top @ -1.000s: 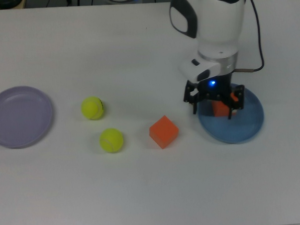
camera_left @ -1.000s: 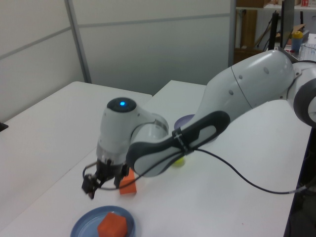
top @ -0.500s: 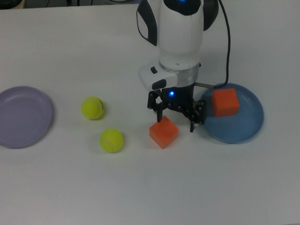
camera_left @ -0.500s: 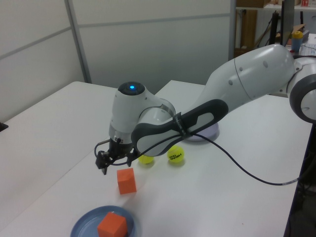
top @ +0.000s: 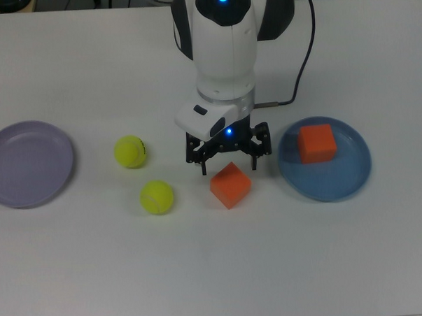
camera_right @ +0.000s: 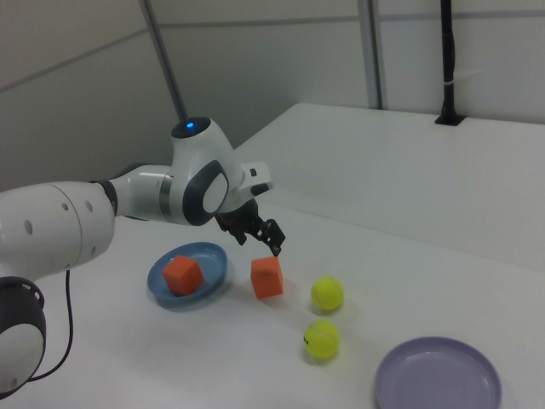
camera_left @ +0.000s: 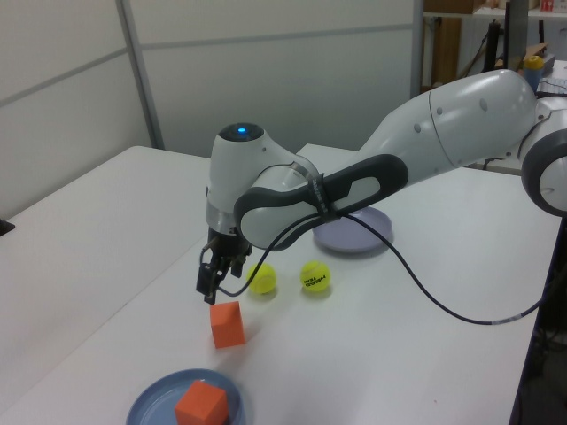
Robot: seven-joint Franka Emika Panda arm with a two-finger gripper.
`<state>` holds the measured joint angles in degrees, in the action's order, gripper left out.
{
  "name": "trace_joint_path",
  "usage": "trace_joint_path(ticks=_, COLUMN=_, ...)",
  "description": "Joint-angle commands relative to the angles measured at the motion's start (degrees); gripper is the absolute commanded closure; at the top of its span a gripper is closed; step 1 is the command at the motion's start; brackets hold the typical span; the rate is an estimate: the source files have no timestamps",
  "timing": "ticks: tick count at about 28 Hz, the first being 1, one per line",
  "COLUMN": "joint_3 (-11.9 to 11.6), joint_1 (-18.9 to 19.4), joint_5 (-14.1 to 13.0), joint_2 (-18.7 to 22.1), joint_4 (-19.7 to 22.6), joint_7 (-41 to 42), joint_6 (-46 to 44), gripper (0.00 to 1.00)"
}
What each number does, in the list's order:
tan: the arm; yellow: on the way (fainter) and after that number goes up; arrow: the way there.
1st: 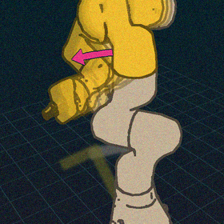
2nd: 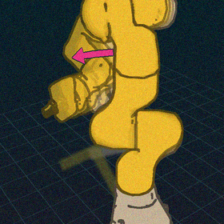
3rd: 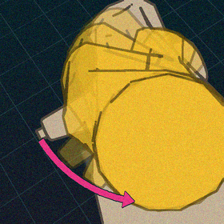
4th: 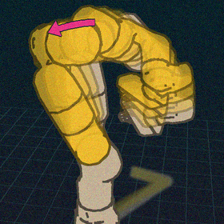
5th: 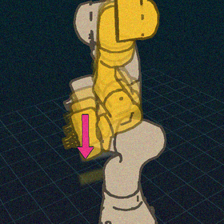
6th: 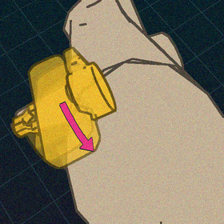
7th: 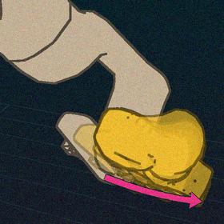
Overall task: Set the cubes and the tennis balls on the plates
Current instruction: 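Lower the gripper onto the second orange cube and grasp it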
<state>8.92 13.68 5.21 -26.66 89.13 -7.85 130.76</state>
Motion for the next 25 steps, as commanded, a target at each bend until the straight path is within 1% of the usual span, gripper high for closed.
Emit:
trace_joint_path(ticks=1, joint_3=-1.18, joint_1=-0.06, joint_5=-1.43, joint_2=0.21, joint_4=-0.45, joint_7=13.62, joint_6=-2.26, gripper=0.00)
trace_joint_path(ticks=5, joint_3=-1.19, joint_1=-0.06, joint_5=-1.43, joint_2=0.21, joint_4=-0.45, joint_7=17.43, joint_6=-3.75, gripper=0.00)
trace_joint_path(ticks=7, joint_3=-1.19, joint_1=-0.06, joint_5=-2.22, joint_2=0.03, joint_4=-0.45, joint_7=19.62, joint_6=-6.04, gripper=0.00)
trace_joint_path(ticks=10, joint_3=-1.19, joint_1=0.03, joint_5=-5.03, joint_2=-0.06, joint_4=-0.36, joint_7=22.52, joint_6=-7.54, gripper=0.00)
trace_joint_path(ticks=11, joint_3=-1.19, joint_1=0.21, joint_5=-6.78, joint_2=-0.49, joint_4=-0.36, joint_7=24.36, joint_6=-7.80, gripper=0.00)
trace_joint_path(ticks=12, joint_3=-1.19, joint_1=0.21, joint_5=-7.23, joint_2=-0.76, joint_4=-0.36, joint_7=25.16, joint_6=-7.89, gripper=0.00)
trace_joint_path(ticks=15, joint_3=-1.28, joint_1=0.21, joint_5=-7.50, joint_2=-1.90, joint_4=-0.36, joint_7=26.04, joint_6=-7.89, gripper=0.00)
trace_joint_path(ticks=18, joint_3=-1.28, joint_1=0.21, joint_5=-6.97, joint_2=-3.57, joint_4=-0.53, joint_7=26.22, joint_6=-7.45, gripper=0.00)
trace_joint_path(ticks=21, joint_3=-1.28, joint_1=0.21, joint_5=-7.06, joint_2=-4.62, joint_4=-1.93, joint_7=27.27, joint_6=-7.36, gripper=0.00)
trace_joint_path(ticks=25, joint_3=-1.28, joint_1=0.12, joint_5=-7.06, joint_2=-5.41, joint_4=-2.81, joint_7=27.36, joint_6=-7.19, gripper=0.00)
